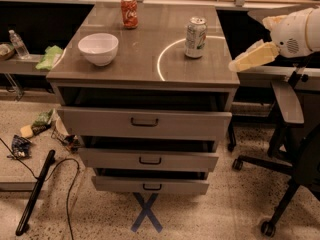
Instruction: Place 7up can into white bowl
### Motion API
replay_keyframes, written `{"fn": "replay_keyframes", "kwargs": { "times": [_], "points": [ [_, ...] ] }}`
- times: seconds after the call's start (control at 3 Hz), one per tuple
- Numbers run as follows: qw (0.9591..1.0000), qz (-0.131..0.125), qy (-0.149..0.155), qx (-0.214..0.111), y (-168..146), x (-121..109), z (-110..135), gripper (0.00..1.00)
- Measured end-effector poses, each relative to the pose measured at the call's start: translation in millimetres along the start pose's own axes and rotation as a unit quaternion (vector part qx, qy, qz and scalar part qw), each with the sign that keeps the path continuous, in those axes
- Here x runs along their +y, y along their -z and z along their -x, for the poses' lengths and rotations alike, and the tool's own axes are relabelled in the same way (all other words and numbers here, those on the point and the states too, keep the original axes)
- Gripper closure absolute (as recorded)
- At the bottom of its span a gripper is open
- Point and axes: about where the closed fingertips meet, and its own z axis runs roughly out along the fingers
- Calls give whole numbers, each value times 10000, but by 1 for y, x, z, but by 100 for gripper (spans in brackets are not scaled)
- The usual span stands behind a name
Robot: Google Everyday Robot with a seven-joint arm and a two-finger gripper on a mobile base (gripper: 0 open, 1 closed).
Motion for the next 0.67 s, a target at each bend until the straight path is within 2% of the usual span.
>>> {"fn": "replay_keyframes", "kwargs": {
  "times": [0.33, 0.67],
  "points": [
    [9999, 7, -130, -37, -13, -4, 0, 0],
    [9992, 14, -387, 18, -43, -16, -1, 0]
  ]
}}
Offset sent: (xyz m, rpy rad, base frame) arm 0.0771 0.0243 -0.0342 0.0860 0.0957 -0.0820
